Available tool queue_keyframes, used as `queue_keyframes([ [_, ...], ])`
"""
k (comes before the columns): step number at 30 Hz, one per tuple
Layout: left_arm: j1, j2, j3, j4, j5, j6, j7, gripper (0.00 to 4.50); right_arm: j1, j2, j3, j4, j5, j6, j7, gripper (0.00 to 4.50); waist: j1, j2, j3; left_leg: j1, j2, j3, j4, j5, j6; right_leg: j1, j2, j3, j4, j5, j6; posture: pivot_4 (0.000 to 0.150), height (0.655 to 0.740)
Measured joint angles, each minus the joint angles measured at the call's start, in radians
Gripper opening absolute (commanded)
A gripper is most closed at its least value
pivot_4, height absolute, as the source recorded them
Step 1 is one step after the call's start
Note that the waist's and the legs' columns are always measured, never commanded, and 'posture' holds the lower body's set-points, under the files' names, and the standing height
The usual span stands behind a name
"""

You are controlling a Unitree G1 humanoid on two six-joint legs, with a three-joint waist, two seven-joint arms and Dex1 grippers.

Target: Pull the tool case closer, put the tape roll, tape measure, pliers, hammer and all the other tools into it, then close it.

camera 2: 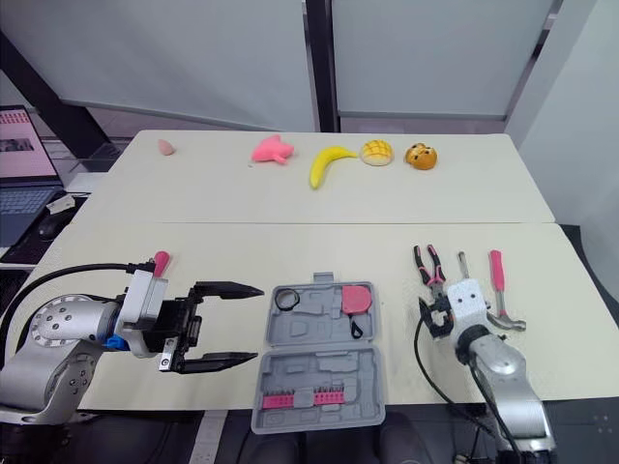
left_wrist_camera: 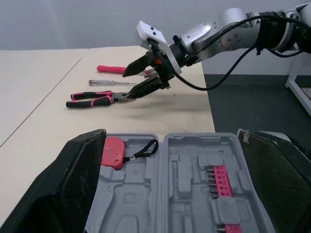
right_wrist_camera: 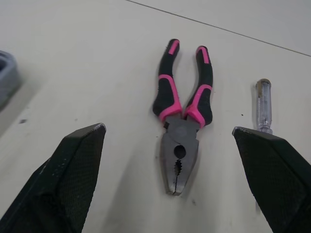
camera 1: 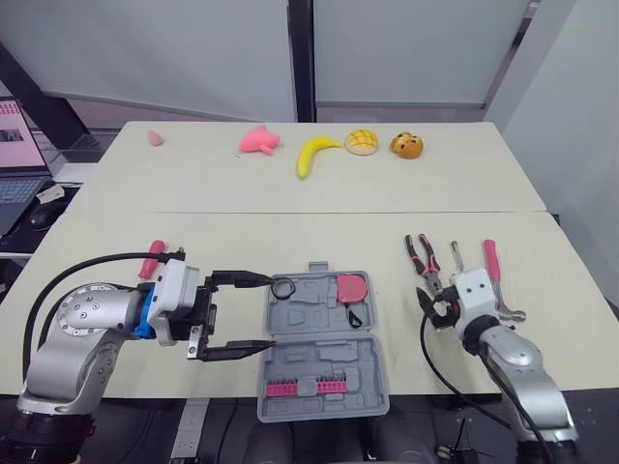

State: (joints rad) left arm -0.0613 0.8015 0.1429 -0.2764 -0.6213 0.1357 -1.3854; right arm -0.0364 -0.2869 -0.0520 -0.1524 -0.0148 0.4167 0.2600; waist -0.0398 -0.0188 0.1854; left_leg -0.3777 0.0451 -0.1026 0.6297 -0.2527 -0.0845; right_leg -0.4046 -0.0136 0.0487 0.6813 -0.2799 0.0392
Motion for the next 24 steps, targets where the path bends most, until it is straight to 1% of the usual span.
queue_keyframes([
  [6,0.01,-0.012,0.0,0.035,0.005,-0.041,-0.028,4.5,-0.075,0.043,-0.012,0.158,0.0,-0.035,-0.064,4.45,-0.002,0.0,0.0,0.0,0.0,0.0,0.0,0.0,0.0,0.0,0.0,0.0,0.0,0.0,0.0,0.15,0.74],
  [9,0.021,-0.018,0.0,0.053,0.011,-0.062,-0.041,4.5,-0.087,0.051,-0.025,0.199,0.011,-0.038,-0.065,3.9,-0.003,0.0,0.0,0.0,0.0,0.0,0.0,0.0,0.0,0.0,0.0,0.0,0.0,0.0,0.0,0.15,0.74],
  [12,0.03,-0.022,0.0,0.059,0.017,-0.081,-0.045,4.5,-0.084,0.059,-0.026,0.201,0.027,-0.051,-0.064,2.79,-0.004,0.0,0.0,0.0,0.0,0.0,0.0,0.0,0.0,0.0,0.0,0.0,0.0,0.0,0.0,0.15,0.74],
  [14,0.03,-0.022,0.0,0.064,0.018,-0.084,-0.046,4.5,-0.082,0.065,-0.026,0.201,0.035,-0.062,-0.065,2.21,-0.005,0.0,0.0,0.0,0.0,0.0,0.0,0.0,0.0,0.0,0.0,0.0,0.0,0.0,0.0,0.15,0.74],
  [19,0.027,-0.031,-0.008,0.079,0.03,-0.087,-0.043,4.5,-0.082,0.072,-0.026,0.209,0.038,-0.088,-0.072,1.24,-0.006,0.0,0.0,0.0,0.0,0.0,0.0,0.0,0.0,0.0,0.0,0.0,0.0,0.0,0.0,0.15,0.74],
  [24,0.011,-0.035,-0.02,0.079,0.032,-0.083,-0.031,4.5,-0.082,0.079,-0.025,0.218,0.038,-0.106,-0.086,1.23,-0.007,0.0,0.0,0.0,0.0,0.0,0.0,0.0,0.0,0.0,0.0,0.0,0.0,0.0,0.0,0.15,0.74],
])
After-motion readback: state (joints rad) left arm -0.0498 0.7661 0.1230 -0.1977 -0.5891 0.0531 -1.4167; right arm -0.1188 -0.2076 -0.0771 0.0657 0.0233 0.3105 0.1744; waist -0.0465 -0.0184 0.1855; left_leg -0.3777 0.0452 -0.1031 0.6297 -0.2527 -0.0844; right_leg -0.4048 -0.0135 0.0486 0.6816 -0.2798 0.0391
